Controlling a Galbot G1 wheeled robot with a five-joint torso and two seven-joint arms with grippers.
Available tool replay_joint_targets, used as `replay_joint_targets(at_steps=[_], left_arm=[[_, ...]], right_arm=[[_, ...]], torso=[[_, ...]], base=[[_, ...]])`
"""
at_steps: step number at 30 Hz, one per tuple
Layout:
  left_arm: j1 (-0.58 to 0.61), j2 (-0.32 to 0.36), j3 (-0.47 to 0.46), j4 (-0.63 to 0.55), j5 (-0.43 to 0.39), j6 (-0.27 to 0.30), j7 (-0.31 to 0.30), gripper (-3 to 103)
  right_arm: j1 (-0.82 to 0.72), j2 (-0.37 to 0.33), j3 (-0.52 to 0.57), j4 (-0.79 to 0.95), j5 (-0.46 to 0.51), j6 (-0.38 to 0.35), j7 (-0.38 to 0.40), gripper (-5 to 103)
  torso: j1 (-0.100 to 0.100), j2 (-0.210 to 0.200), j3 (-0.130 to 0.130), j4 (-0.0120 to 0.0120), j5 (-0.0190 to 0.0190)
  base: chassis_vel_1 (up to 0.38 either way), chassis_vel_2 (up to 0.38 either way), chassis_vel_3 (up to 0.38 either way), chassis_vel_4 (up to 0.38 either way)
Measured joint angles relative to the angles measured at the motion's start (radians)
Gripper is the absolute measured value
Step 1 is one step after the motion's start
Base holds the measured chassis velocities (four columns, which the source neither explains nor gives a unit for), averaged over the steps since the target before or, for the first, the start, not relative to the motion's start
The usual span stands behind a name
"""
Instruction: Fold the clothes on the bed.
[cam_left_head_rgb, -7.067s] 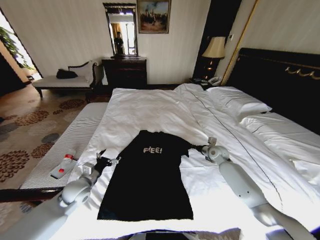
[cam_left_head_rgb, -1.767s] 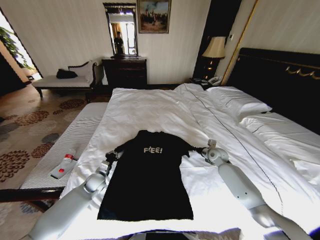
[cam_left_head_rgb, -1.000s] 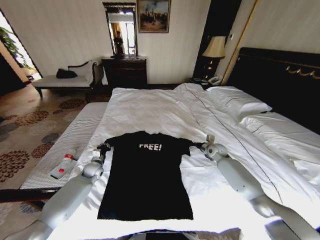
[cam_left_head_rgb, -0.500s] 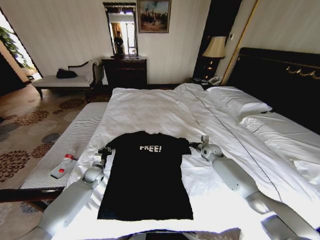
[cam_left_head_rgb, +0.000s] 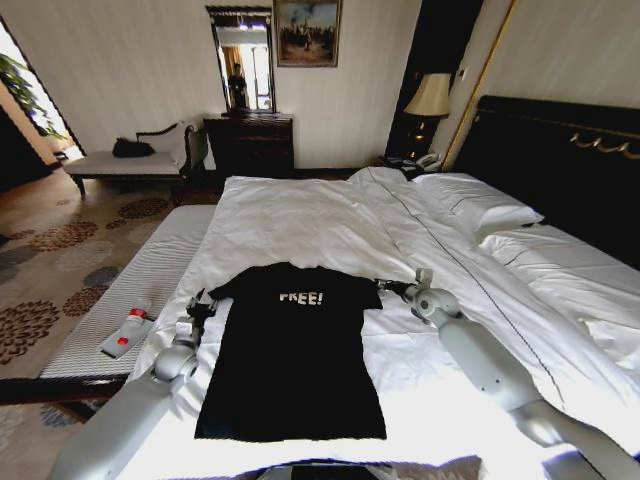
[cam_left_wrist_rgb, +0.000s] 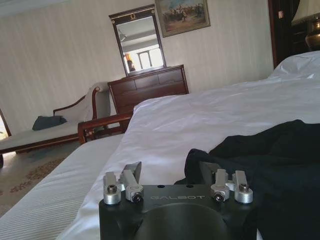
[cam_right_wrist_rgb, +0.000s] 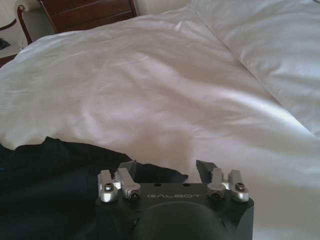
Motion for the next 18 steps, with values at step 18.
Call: replay_joint_targets(at_steps=[18], left_arm=[[0.241,0.027,-0.135,-0.172,0.034,0.002,-0.022,100]], right_arm=[[0.04,0.051,0.005,-0.15,0.092,-0.009,-0.012,93]], torso=[[0.0,0.0,0.0,0.0001,-0.0003]], base=[[0.0,0.0,0.0,0.0]])
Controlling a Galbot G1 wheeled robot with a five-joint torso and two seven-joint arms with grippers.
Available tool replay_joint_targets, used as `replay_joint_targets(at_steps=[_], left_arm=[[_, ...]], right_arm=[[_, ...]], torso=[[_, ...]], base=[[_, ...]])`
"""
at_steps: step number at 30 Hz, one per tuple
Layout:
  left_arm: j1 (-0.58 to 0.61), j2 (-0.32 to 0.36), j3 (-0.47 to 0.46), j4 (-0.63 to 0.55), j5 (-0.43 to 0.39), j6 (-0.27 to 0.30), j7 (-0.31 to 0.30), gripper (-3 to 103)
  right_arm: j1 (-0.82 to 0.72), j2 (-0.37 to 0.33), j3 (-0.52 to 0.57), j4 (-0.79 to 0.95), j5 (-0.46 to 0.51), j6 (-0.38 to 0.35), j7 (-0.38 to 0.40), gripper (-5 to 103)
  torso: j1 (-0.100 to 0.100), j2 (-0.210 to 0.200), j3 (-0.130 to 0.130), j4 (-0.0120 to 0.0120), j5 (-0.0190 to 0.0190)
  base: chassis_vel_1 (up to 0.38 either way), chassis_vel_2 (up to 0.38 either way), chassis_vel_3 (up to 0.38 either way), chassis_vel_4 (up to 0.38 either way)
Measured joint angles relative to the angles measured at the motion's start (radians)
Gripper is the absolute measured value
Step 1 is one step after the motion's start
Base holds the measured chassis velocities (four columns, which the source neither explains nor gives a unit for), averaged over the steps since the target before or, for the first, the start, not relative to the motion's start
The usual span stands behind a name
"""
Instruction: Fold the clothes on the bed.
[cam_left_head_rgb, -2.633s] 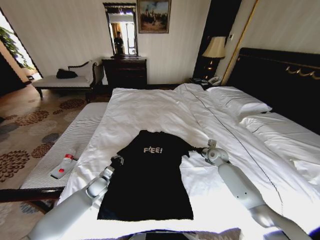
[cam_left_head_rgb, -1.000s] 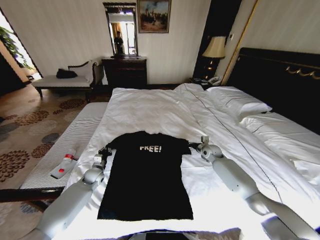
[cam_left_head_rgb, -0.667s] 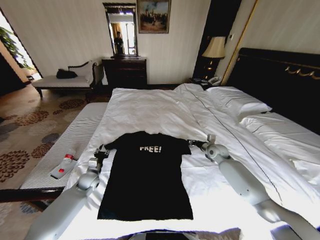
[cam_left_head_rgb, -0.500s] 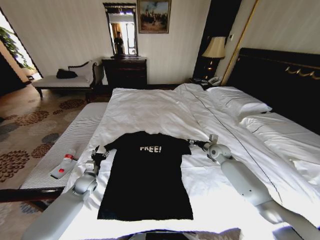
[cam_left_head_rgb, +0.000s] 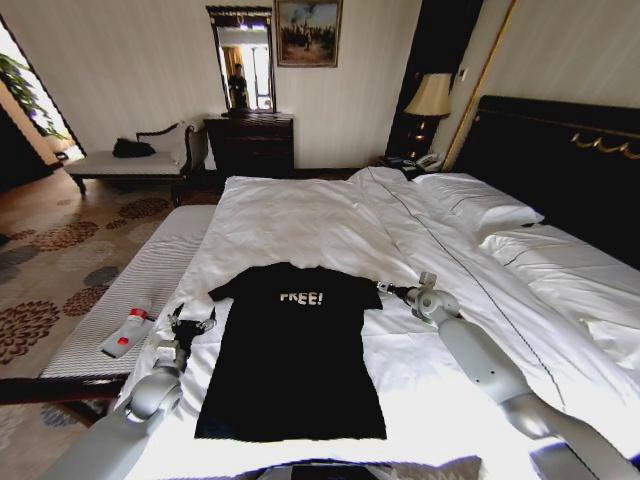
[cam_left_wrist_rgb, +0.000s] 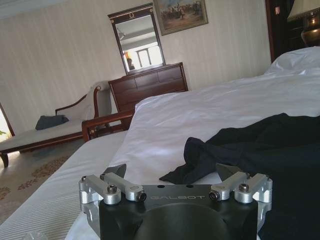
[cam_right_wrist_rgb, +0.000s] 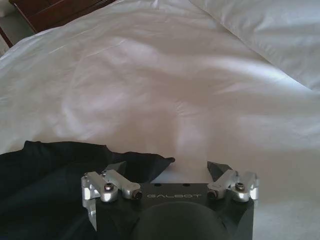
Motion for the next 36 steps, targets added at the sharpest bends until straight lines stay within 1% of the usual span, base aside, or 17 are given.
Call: replay_joint_targets(at_steps=[2,3,7,9,11,12,16,18,19,20,22,23,24,25,32,36], left_arm=[[0.011,0.001,-0.006,-0.01,0.001,0.0,-0.002,100],[0.011,0.001,-0.006,-0.01,0.001,0.0,-0.002,100],[0.026,0.008,-0.02,-0.021,0.002,0.0,-0.006,100],[0.029,0.009,-0.023,-0.022,0.001,0.0,-0.006,100],[0.032,0.009,-0.028,-0.023,0.001,-0.001,-0.006,100],[0.032,0.009,-0.028,-0.023,0.001,-0.001,-0.006,100],[0.037,0.0,-0.035,-0.025,0.001,-0.004,-0.006,100],[0.038,-0.002,-0.036,-0.026,0.001,-0.004,-0.005,100],[0.041,-0.006,-0.04,-0.026,0.002,-0.006,-0.005,100],[0.042,-0.008,-0.041,-0.026,0.003,-0.007,-0.004,100],[0.044,-0.012,-0.044,-0.028,0.006,-0.008,-0.004,100],[0.044,-0.012,-0.044,-0.028,0.006,-0.008,-0.004,100],[0.047,-0.014,-0.046,-0.029,0.006,-0.009,-0.003,100],[0.049,-0.016,-0.048,-0.032,0.007,-0.009,-0.003,100],[0.062,-0.027,-0.06,-0.037,0.016,-0.014,-0.002,100],[0.073,-0.042,-0.07,-0.041,0.025,-0.02,0.002,100]], right_arm=[[0.007,0.004,-0.004,-0.022,-0.007,0.002,-0.009,83],[0.007,0.004,-0.004,-0.022,-0.007,0.002,-0.009,83],[0.02,0.016,-0.011,-0.053,-0.012,0.004,-0.015,61],[0.022,0.018,-0.013,-0.057,-0.012,0.004,-0.016,61],[0.025,0.023,-0.016,-0.063,-0.014,0.006,-0.017,50],[0.025,0.023,-0.016,-0.063,-0.014,0.006,-0.017,50],[0.026,0.028,-0.019,-0.056,-0.014,0.006,-0.017,28],[0.026,0.028,-0.019,-0.054,-0.014,0.006,-0.017,28],[0.024,0.028,-0.02,-0.045,-0.014,0.006,-0.017,18],[0.023,0.028,-0.02,-0.042,-0.014,0.006,-0.017,18],[0.022,0.027,-0.02,-0.033,-0.014,0.006,-0.015,7],[0.022,0.027,-0.02,-0.033,-0.014,0.006,-0.015,7],[0.021,0.026,-0.02,-0.027,-0.014,0.006,-0.014,3],[0.019,0.025,-0.02,-0.02,-0.013,0.006,-0.012,1],[0.007,0.012,-0.013,0.023,-0.009,0.006,0.002,0],[-0.006,-0.008,-0.009,0.072,-0.019,0.009,0.014,0]], torso=[[0.0,0.0,0.0,-0.0002,0.0001],[0.0,0.0,0.0,-0.0002,0.0001],[0.0,0.0,0.0,0.0,0.0001],[0.0,0.0,0.0,0.0002,0.0],[0.0,0.0,0.0,0.0002,0.0001],[0.0,0.0,0.0,0.0002,0.0001],[0.0,0.0,0.0,-0.0001,0.0001],[0.0,0.0,0.0,-0.0001,0.0],[0.0,0.0,0.0,0.0001,0.0001],[0.0,0.0,0.0,0.0001,0.0001],[0.0,0.0,0.0,0.0,0.0],[0.0,0.0,0.0,0.0,0.0],[0.0,0.0,0.0,0.0,0.0001],[0.0,0.0,0.0,0.0,0.0001],[0.0,0.0,0.0,0.0,0.0001],[0.0,0.0,0.0,0.0,0.0001]], base=[[0.0,0.0,0.0,0.0],[0.0,0.0,0.0,0.0],[0.0,0.0,0.0,0.0],[0.0,0.0,0.0,0.0],[0.0,0.0,0.0,0.0],[0.0,0.0,0.0,0.0],[0.0,0.0,0.0,0.0],[0.0,0.0,0.0,0.0],[0.0,0.0,0.0,0.0],[0.0,0.0,0.0,0.0],[0.0,0.0,0.0,0.0],[0.0,0.0,0.0,0.0],[0.0,0.0,0.0,0.0],[0.0,0.0,0.0,0.0],[0.0,0.0,0.0,0.0],[0.0,0.0,0.0,0.0]])
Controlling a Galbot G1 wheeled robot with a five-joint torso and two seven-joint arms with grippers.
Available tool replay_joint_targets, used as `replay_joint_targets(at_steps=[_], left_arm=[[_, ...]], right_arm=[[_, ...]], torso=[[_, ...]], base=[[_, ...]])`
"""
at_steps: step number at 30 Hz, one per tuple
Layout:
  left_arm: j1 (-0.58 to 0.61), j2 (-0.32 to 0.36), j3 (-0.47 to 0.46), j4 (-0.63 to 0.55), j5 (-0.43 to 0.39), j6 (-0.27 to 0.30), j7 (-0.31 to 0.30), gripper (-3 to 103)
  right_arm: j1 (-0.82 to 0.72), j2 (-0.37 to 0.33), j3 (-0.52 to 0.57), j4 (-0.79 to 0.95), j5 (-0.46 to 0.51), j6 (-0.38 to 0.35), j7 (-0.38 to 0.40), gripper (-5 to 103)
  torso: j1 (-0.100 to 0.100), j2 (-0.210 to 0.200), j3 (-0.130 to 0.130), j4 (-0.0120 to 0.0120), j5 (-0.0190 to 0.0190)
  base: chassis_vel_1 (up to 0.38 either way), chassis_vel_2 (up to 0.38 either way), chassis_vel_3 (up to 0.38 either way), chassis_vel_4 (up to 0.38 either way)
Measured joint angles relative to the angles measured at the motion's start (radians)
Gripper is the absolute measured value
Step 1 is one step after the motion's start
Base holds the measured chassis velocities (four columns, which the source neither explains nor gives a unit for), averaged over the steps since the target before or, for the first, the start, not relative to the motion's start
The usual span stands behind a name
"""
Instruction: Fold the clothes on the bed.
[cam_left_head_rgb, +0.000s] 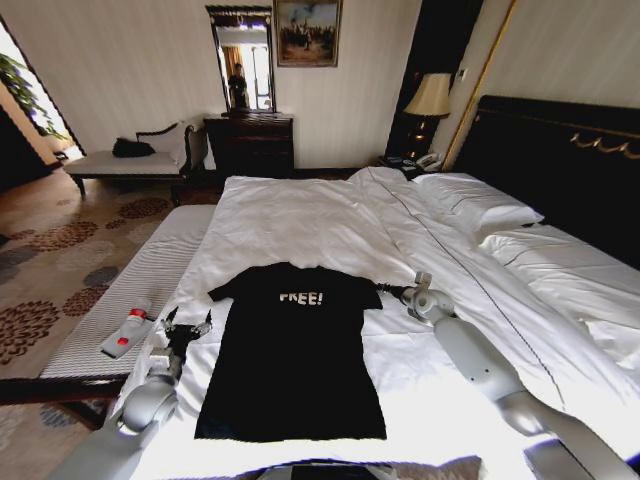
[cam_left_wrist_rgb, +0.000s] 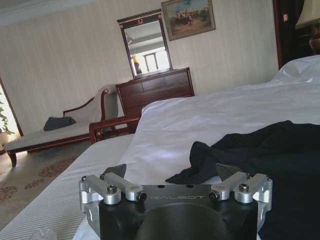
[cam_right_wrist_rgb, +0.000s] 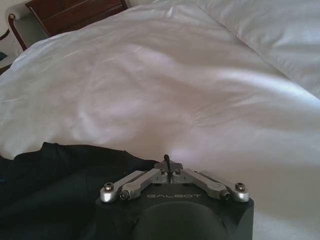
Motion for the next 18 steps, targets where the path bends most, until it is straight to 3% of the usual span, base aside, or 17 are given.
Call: replay_joint_targets(at_steps=[9,18], left_arm=[[0.004,-0.019,-0.008,-0.014,0.011,-0.007,0.009,100],[0.028,-0.047,-0.024,-0.034,0.033,-0.022,0.021,100]], right_arm=[[-0.007,-0.039,-0.007,0.14,-0.011,-0.012,0.04,0],[0.029,-0.021,-0.074,0.242,0.014,-0.048,0.11,0]], torso=[[0.0,0.0,0.0,-0.0002,0.0],[0.0,0.0,0.0,0.0,-0.0003]], base=[[0.0,0.0,0.0,0.0],[0.0,0.0,0.0,0.0]])
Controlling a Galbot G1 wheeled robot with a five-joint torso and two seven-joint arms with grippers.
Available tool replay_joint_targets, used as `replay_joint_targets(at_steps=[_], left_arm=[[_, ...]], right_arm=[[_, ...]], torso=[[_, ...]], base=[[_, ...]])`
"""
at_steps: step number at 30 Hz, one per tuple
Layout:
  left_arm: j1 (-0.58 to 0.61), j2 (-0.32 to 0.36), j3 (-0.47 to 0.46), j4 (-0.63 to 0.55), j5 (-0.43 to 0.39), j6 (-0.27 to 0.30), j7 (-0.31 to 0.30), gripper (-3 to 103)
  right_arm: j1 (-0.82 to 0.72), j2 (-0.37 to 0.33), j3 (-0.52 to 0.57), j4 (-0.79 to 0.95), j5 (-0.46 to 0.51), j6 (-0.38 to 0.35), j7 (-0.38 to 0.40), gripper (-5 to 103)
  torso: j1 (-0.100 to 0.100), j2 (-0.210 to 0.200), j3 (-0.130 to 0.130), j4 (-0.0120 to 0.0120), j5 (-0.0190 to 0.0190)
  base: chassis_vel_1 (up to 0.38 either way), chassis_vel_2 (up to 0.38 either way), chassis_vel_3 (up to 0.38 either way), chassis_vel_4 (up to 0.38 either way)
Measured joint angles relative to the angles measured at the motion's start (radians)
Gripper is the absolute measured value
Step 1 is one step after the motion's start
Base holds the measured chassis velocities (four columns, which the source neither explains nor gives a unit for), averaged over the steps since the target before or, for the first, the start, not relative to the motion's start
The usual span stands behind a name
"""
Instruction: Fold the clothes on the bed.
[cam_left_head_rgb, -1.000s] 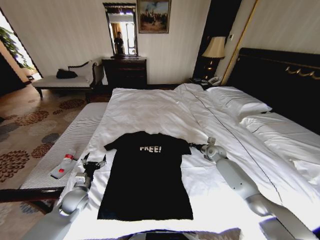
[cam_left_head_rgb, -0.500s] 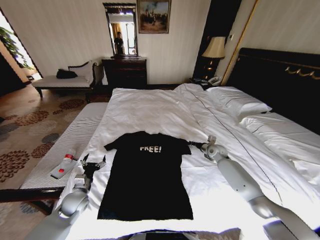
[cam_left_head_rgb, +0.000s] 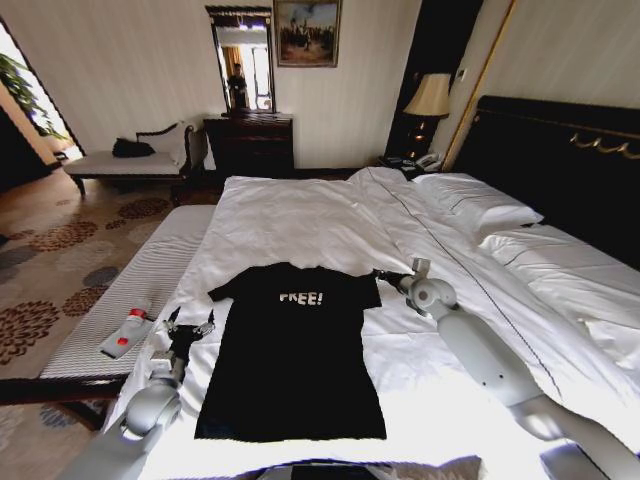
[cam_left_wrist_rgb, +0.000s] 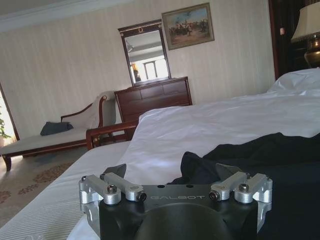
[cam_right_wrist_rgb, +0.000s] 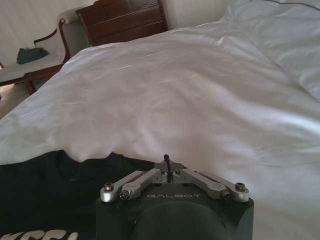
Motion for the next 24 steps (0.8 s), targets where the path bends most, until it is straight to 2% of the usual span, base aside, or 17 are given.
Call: replay_joint_targets(at_steps=[8,13,24], left_arm=[[0.019,0.003,-0.031,-0.02,0.001,-0.006,0.006,100],[0.031,0.003,-0.05,-0.031,-0.001,-0.012,0.012,100],[0.037,-0.001,-0.07,-0.027,-0.005,-0.023,0.02,100]], right_arm=[[0.044,0.063,-0.102,-0.026,-0.03,-0.014,0.025,0],[0.076,0.127,-0.184,-0.068,-0.077,-0.015,0.036,0],[0.108,0.242,-0.248,-0.155,-0.12,-0.001,0.041,0]], torso=[[0.0,0.0,0.0,0.0001,0.0003],[0.0,0.0,0.0,-0.0001,-0.0001],[0.0,0.0,0.0,0.0001,0.0001]], base=[[0.0,0.0,0.0,0.0],[0.0,0.0,0.0,0.0],[0.0,0.0,0.0,0.0]])
